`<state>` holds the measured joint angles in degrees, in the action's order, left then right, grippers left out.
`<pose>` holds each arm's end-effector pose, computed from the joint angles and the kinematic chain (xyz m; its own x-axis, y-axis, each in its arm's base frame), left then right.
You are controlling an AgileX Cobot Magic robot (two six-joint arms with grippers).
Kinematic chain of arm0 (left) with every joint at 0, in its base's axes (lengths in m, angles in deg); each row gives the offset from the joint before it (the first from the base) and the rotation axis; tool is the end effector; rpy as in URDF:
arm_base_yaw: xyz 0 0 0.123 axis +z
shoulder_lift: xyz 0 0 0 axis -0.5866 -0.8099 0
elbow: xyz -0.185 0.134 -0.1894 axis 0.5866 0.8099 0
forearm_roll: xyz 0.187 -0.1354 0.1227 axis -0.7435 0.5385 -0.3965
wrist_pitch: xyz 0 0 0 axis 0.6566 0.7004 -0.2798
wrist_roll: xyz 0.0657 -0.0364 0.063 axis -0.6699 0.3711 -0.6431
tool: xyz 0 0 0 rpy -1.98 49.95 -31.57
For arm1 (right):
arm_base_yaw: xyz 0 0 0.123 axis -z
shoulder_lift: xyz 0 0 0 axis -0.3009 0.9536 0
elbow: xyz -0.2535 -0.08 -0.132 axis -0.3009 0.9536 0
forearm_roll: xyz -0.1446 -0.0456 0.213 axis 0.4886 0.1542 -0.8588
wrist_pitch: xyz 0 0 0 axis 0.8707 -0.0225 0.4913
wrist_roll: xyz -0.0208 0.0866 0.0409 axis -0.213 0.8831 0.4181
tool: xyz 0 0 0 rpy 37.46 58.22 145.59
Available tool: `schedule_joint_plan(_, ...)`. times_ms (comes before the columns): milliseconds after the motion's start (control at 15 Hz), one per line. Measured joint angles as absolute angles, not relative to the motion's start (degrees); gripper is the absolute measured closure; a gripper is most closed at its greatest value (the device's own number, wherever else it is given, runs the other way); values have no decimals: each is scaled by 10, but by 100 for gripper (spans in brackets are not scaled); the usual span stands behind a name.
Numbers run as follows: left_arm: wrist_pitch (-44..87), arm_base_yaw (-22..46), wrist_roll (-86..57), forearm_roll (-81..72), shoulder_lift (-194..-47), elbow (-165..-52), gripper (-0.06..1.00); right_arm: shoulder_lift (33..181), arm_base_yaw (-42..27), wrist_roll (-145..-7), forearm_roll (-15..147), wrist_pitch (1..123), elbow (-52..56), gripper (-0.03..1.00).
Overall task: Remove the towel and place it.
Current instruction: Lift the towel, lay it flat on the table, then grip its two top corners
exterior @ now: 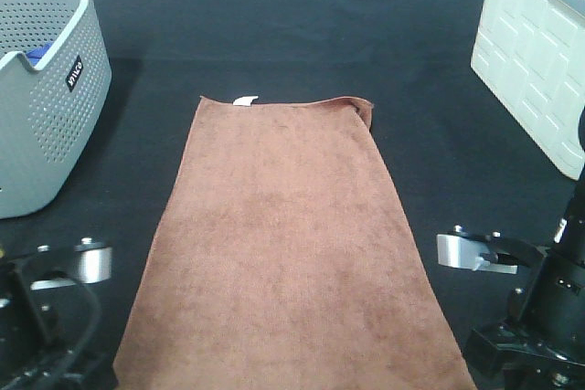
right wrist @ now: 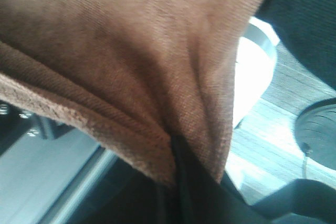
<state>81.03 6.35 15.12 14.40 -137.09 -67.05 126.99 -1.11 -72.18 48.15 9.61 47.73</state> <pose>0.1585 -0.1435 0.1593 -0.8818 0.3058 0.3591 0.1530 0.9056 -0.3955 0.1682 0.0956 0.1329 -0.8531 -0.3890 0.3477 -0.2484 0.8889 0.3850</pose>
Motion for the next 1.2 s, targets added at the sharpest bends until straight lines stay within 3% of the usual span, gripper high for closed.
schedule_joint_plan(333,804,9,170,129,-1389,-689,94,1270,-10,-722,492,98,477,93)
schedule_joint_plan(467,811,9,171,129,-1389,-689,94,1270,-10,-725,489,98,477,84)
schedule_joint_plan(533,816,9,172,129,-1389,-689,90,1270,-10,-726,480,98,477,75)
schedule_joint_plan(667,814,9,171,142,-1389,-689,72,1270,-10,-726,454,99,477,50)
schedule_joint_plan(800,814,9,172,160,-1389,-689,50,1270,-10,-726,452,98,477,33)
schedule_joint_plan(933,814,9,173,165,-1389,-689,31,1270,-10,-726,455,98,477,28)
schedule_joint_plan(1200,814,9,174,162,-1389,-704,25,1266,-10,-721,463,100,464,27)
